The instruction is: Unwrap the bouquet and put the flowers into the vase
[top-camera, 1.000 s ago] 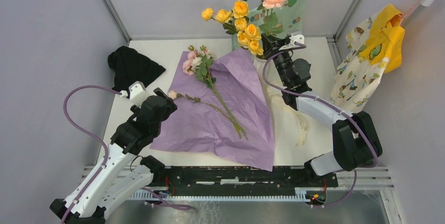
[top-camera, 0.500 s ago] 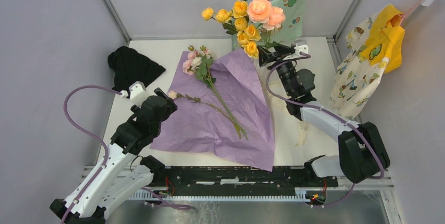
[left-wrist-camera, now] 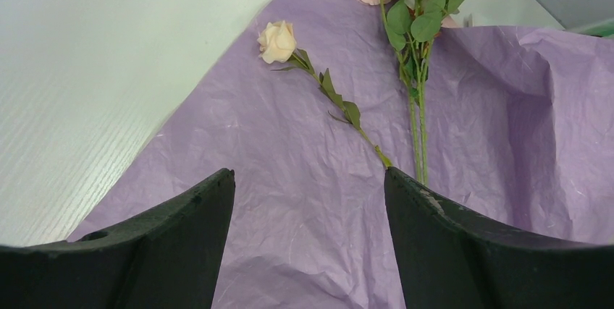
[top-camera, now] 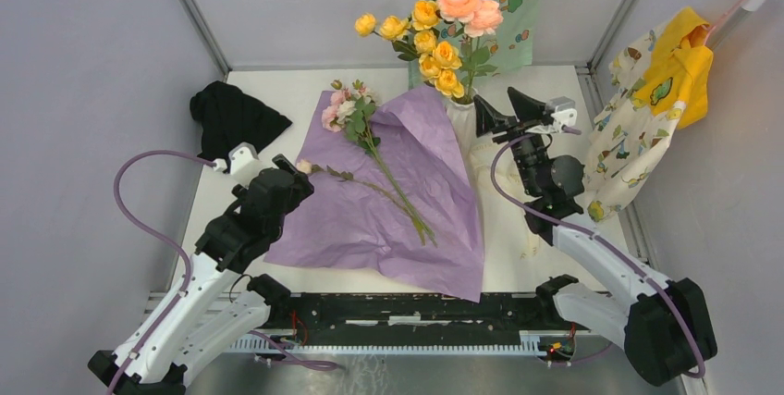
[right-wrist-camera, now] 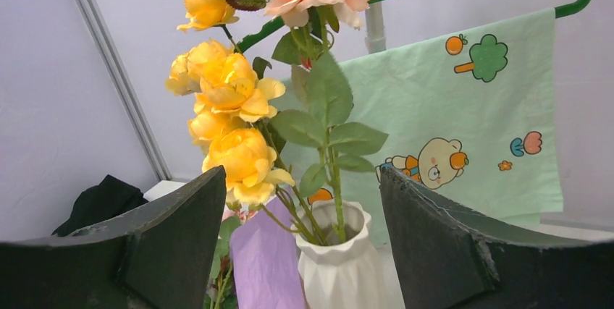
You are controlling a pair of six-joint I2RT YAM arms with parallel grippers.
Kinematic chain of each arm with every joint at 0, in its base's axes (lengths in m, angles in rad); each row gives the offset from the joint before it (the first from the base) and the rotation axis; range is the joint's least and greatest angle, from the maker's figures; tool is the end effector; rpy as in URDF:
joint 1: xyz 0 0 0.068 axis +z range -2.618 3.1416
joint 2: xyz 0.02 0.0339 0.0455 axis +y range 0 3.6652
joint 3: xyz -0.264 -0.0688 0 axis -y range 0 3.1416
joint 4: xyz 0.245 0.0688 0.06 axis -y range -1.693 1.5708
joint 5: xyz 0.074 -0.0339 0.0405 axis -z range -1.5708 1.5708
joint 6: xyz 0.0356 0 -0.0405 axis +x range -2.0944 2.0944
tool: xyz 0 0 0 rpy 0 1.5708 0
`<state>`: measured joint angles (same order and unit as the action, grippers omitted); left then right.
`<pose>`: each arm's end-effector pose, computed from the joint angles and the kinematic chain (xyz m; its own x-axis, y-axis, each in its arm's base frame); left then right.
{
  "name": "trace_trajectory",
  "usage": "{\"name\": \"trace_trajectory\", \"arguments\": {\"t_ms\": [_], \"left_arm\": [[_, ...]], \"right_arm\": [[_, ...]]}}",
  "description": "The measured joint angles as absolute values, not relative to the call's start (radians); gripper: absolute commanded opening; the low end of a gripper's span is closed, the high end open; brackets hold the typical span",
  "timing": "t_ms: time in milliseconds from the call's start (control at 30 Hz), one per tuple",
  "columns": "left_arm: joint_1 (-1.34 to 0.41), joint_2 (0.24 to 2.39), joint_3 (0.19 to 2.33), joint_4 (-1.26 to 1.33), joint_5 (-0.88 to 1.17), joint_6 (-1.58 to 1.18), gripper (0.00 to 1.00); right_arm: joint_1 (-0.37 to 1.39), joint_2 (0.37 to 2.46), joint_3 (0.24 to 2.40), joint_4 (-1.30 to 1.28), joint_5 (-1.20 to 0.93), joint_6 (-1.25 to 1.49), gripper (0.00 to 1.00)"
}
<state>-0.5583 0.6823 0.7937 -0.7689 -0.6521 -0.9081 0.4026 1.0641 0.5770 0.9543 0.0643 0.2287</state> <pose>0.1242 -0.0521 0.3043 -0.3297 -0.5329 -0.7794 -0.4002 0.8265 -0.3958 0.2164 0.0897 0.3320 0.3269 0.3851 -0.8630 -0.4234 0.8761 0.2306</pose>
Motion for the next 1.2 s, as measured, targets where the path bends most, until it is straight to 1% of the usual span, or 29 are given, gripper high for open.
{"name": "trace_trajectory", "arguments": {"t_ms": [100, 167, 333, 433, 533, 667, 767, 833, 900, 1033, 1100, 1200], "left_arm": [[-0.558, 0.682, 0.791, -0.768, -0.651, -0.908, 0.81], [-0.558, 0.682, 0.791, -0.768, -0.651, -0.908, 0.81], [-0.558, 0.680, 0.790, -0.768, -0.652, -0.908, 0.81], [-0.558, 0.680, 0.790, -0.768, -0.653, -0.908, 0.81], [-0.558, 0.678, 0.790, -0.769, -0.656, -0.908, 0.81], [-0.558, 0.658, 0.790, -0.779, -0.687, -0.910, 0.81], [-0.558, 0.628, 0.792, -0.796, -0.717, -0.915, 0.81], [-0.558, 0.610, 0.797, -0.807, -0.735, -0.918, 0.81], [-0.558, 0.589, 0.804, -0.822, -0.755, -0.921, 0.81], [-0.558, 0.566, 0.810, -0.842, -0.782, -0.942, 0.81], [-0.558, 0.559, 0.810, -0.848, -0.785, -0.946, 0.81], [-0.558, 0.548, 0.810, -0.861, -0.786, -0.953, 0.81]], "right_arm": [[0.403, 1.005, 0.556, 0.908, 0.057, 0.227, 0.79], [0.403, 0.976, 0.563, 0.856, 0.044, 0.231, 0.75], [0.420, 0.966, 0.669, 0.689, -0.051, 0.241, 0.75], [0.492, 0.969, 0.720, 0.628, -0.097, 0.233, 0.75], [0.617, 1.007, 0.795, 0.545, -0.109, 0.192, 0.75], [0.757, 1.110, 0.891, 0.456, -0.123, 0.141, 0.73], [0.820, 1.198, 0.934, 0.384, -0.121, 0.109, 0.72], [0.848, 1.260, 0.963, 0.327, -0.118, 0.093, 0.71], [0.869, 1.328, 1.007, 0.273, -0.112, 0.078, 0.68], [0.901, 1.499, 1.147, 0.162, -0.086, 0.049, 0.65], [0.913, 1.614, 1.232, 0.104, -0.059, 0.035, 0.61], [0.920, 1.724, 1.314, 0.031, -0.027, 0.015, 0.57]]}}
